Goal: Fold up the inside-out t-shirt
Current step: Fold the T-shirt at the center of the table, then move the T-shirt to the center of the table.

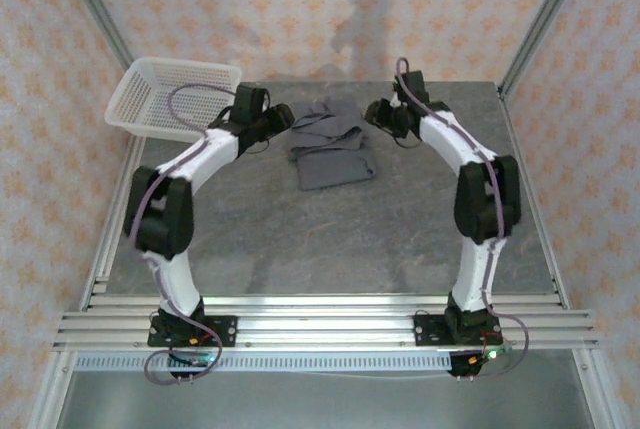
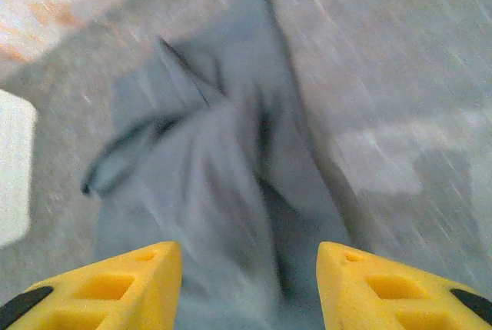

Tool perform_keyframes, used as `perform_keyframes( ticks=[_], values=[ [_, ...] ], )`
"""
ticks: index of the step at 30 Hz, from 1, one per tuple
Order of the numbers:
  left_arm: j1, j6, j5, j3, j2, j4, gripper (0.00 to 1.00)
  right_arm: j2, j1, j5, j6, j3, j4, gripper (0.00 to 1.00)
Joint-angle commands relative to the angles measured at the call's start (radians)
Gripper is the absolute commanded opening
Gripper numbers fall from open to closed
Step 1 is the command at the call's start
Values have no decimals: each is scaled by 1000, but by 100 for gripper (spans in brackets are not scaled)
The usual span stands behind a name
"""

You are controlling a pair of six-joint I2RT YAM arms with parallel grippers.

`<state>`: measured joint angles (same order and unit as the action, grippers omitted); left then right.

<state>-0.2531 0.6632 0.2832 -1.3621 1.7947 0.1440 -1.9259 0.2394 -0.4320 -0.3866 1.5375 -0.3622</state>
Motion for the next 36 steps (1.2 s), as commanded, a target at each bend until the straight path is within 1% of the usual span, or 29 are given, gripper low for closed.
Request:
perform_keyframes(
  ticks=[1,2,4,5,9,10,11,13,14,16,18,19,21,23,24,25,27,29,31,34,36],
  values=[
    [-63,11,13,174,-116,-57,55,106,10,-38,19,-256,176,49],
    [-79,14,11,214,-125,-66,54,108,11,-57,21,-302,206,49],
    [-119,25,10,282,-116,-109,53,84,11,-98,24,-334,223,48],
    [-130,29,6,293,-102,-115,53,65,12,-114,29,-334,223,47],
    [-167,41,-8,294,-17,-133,52,-1,18,-106,38,-325,212,44],
    [-172,41,-10,288,0,-136,52,-9,17,-102,36,-330,219,40],
    [-176,42,-6,282,14,-141,52,-15,17,-105,37,-330,222,34],
    [-179,48,1,268,46,-153,52,-22,17,-115,32,-330,225,16],
    [-179,52,3,257,64,-152,52,-24,18,-120,30,-331,229,10],
    [-179,62,-22,236,98,-129,51,-22,20,-131,19,-336,241,5],
    [-178,81,-66,207,142,-71,47,-19,24,-136,14,-338,244,5],
    [-175,89,-76,197,159,-58,45,-18,27,-140,12,-341,246,4],
    [-171,96,-56,201,176,-82,37,-16,31,-146,9,-345,246,4],
    [-167,107,-12,203,195,-112,22,-15,33,-148,5,-352,247,4],
    [-165,111,5,205,199,-120,10,-9,32,-145,1,-362,249,3],
    [-166,113,11,218,193,-126,0,-2,33,-137,1,-372,247,3],
    [-164,104,-9,279,142,-149,0,30,32,-110,4,-406,240,1],
    [-164,95,-42,368,50,-166,0,79,27,-91,3,-463,243,0],
    [-168,92,-37,456,-37,-179,0,131,31,-106,-6,-529,257,0],
    [-205,96,-30,565,-130,-184,0,215,53,-113,-44,-660,312,0],
    [-244,111,-60,640,-191,-166,0,295,79,-83,-76,-779,353,0]
  ],
)
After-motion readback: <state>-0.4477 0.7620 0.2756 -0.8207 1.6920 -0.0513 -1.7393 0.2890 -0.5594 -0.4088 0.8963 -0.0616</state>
